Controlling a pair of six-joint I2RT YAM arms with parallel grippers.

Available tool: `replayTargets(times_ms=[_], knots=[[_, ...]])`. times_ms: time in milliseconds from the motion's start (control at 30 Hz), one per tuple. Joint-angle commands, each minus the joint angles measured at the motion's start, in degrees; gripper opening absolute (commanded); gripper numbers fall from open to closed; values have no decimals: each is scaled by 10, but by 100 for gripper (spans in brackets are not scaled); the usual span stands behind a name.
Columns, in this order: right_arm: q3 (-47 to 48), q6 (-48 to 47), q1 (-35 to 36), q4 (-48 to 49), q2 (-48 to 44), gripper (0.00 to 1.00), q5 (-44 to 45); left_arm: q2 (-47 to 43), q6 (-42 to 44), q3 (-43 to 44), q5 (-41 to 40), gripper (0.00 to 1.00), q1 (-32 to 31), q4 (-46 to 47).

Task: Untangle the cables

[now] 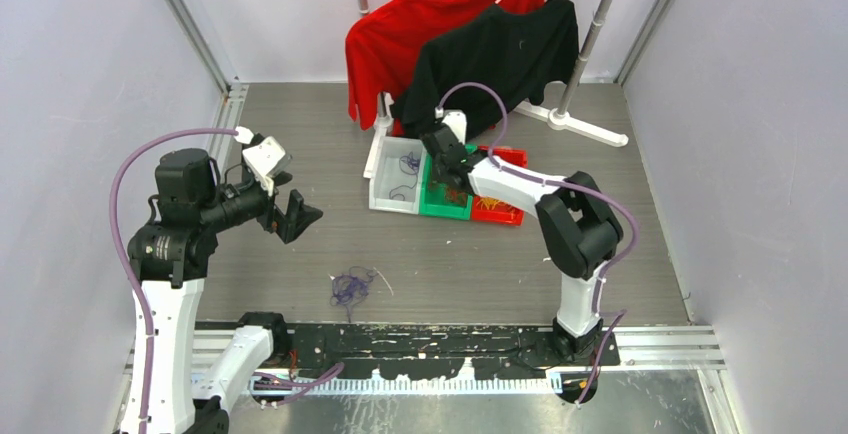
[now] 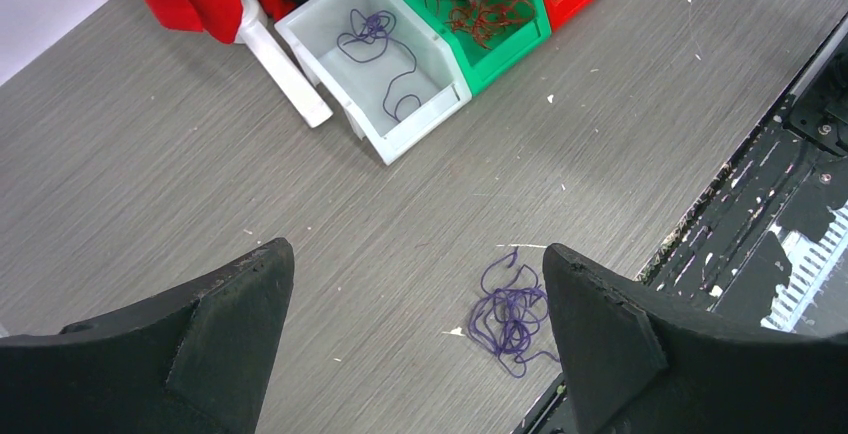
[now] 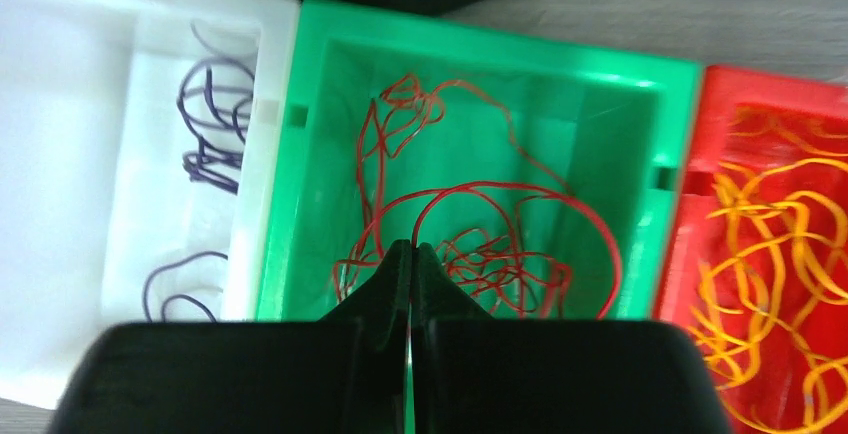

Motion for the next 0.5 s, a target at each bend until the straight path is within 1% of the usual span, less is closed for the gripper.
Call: replayTargets(times_ms=[0,67,133,233,300,400,467], knots=[[39,-24,20,-3,28,1,-28,-8,6,8,8,94,0,13],[49,-27,28,-4,38,2,-39,-7,7,7,8,94,0,13],[57,-27,32,-3,43,8,-45,-7,7,7,8,94,0,12],[56,-21,30,3,32,18,-48,-8,11,9,7,94,0,9],[51,-16,25,10,16,29,-56,-8,12,7,6,94,0,9],[57,-7,14,6,-6,42,-103,-8,11,5,8,94,0,8],[75,-6,8,-11,-17,48,-135,-9,11,4,10,94,0,8]])
